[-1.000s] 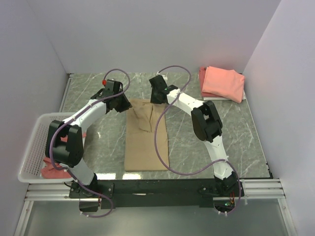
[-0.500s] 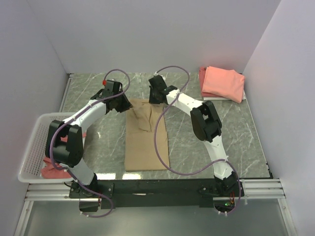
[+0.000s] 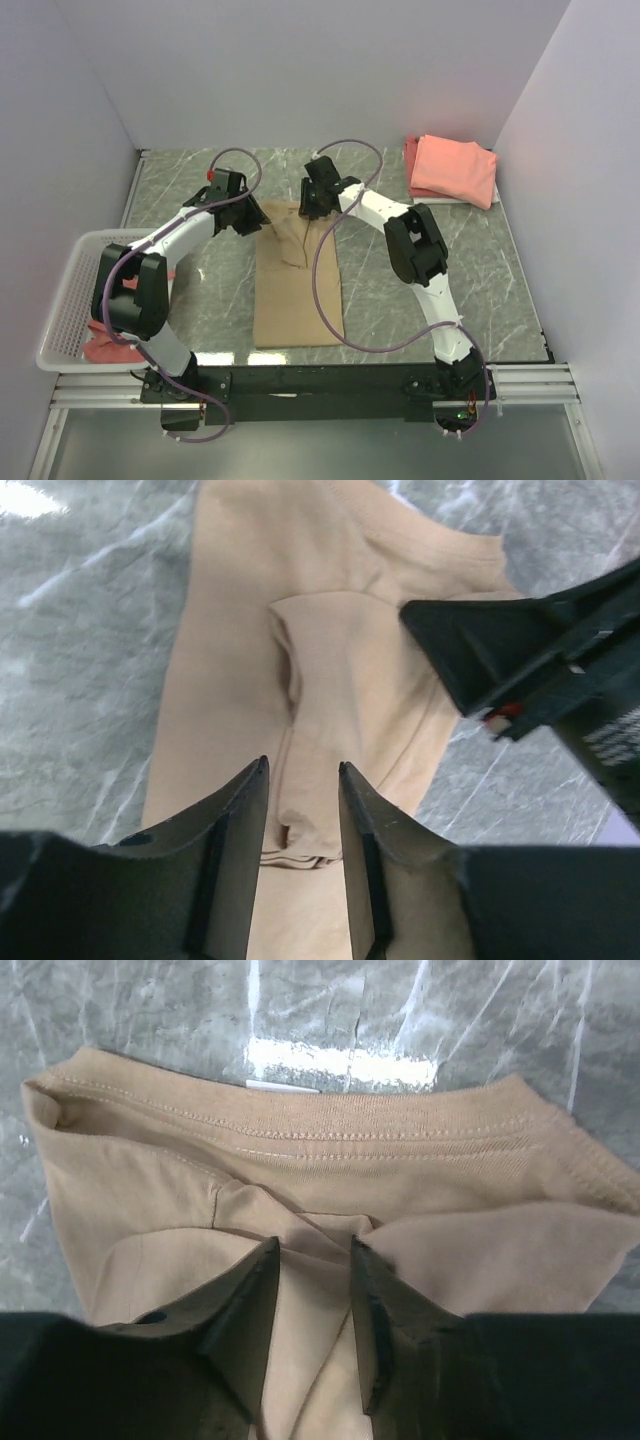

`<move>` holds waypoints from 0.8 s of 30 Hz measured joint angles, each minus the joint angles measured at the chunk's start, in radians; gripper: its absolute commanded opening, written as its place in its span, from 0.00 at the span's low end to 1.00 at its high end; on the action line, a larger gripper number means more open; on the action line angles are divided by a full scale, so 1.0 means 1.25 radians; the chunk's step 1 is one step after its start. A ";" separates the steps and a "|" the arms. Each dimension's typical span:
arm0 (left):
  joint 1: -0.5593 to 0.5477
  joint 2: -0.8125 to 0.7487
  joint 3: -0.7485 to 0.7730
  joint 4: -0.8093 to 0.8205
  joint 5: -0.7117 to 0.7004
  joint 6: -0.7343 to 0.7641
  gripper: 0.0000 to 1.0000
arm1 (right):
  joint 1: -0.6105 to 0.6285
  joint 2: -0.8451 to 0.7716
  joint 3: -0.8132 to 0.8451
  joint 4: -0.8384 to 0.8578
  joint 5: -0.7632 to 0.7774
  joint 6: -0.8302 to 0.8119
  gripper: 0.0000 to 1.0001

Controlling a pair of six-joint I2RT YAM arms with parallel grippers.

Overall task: Fold and stack the t-shirts
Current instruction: Fold the tshirt

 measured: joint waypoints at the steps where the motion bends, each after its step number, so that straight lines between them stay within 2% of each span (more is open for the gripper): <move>1: 0.002 0.000 -0.005 0.000 0.000 -0.002 0.42 | -0.003 -0.002 0.000 0.000 -0.006 0.000 0.45; 3: 0.003 -0.002 -0.016 0.002 0.003 -0.004 0.44 | -0.009 -0.008 0.000 -0.001 -0.022 -0.002 0.51; 7: 0.005 -0.034 -0.045 0.002 0.006 -0.014 0.46 | -0.022 -0.052 -0.004 -0.010 -0.042 -0.003 0.52; 11: 0.005 -0.100 -0.091 0.003 0.009 -0.022 0.41 | -0.030 -0.161 -0.063 -0.008 -0.061 0.010 0.52; 15: 0.002 -0.150 -0.148 0.020 0.018 -0.037 0.41 | -0.029 -0.286 -0.150 0.002 -0.088 0.028 0.51; 18: -0.018 -0.145 -0.177 0.036 0.020 -0.045 0.42 | -0.020 -0.331 -0.192 0.020 -0.096 0.039 0.51; 24: -0.102 -0.088 -0.200 0.086 0.033 -0.066 0.44 | 0.006 -0.330 -0.276 0.037 -0.104 0.055 0.50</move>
